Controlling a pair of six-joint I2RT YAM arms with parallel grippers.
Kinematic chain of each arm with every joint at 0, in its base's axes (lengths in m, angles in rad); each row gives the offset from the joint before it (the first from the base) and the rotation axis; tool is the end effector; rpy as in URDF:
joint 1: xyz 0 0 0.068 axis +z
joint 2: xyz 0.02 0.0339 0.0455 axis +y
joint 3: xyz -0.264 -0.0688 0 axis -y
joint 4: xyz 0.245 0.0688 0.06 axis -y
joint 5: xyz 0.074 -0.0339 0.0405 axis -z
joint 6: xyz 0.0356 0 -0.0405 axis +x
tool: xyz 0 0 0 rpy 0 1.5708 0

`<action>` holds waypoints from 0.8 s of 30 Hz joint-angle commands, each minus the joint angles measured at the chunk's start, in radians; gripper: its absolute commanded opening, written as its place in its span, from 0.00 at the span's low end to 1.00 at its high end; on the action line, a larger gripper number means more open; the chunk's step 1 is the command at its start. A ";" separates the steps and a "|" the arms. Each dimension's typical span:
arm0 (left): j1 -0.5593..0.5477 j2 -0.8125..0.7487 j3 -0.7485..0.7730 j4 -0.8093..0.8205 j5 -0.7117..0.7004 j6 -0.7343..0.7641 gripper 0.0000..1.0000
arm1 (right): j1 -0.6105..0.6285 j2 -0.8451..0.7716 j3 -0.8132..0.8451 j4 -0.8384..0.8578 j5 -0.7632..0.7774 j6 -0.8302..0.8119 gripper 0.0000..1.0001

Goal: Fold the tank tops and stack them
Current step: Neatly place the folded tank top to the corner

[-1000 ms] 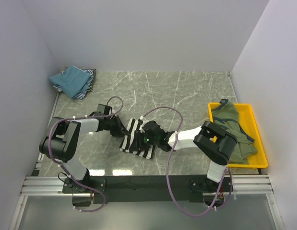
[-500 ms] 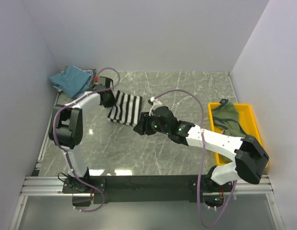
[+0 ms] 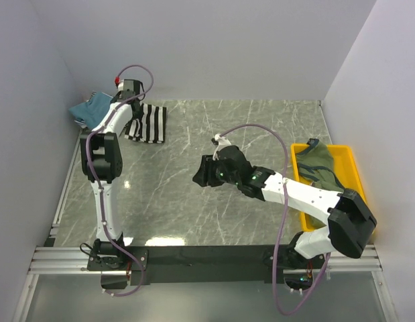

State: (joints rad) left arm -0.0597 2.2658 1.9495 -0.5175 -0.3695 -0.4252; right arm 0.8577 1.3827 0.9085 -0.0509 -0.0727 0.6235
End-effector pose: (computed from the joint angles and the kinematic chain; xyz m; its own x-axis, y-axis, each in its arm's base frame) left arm 0.5125 -0.0178 0.2177 -0.5964 -0.3497 -0.7225 -0.4749 0.8794 -0.0336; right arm 0.2013 0.2367 0.2595 -0.7307 0.0454 -0.6812 -0.4543 0.7125 0.5348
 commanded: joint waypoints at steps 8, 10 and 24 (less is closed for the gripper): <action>0.038 -0.066 0.094 0.033 -0.029 0.157 0.01 | -0.029 0.035 -0.017 0.031 -0.041 -0.022 0.52; 0.044 -0.075 0.098 0.037 -0.034 0.170 0.01 | -0.028 0.041 -0.016 0.034 -0.047 -0.021 0.52; 0.058 -0.155 0.180 0.068 0.081 0.217 0.00 | -0.029 0.047 -0.019 0.036 -0.041 -0.016 0.52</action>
State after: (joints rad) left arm -0.0032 2.1864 2.0617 -0.5037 -0.3107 -0.2367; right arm 0.8364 1.4258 0.8894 -0.0452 -0.1173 0.6128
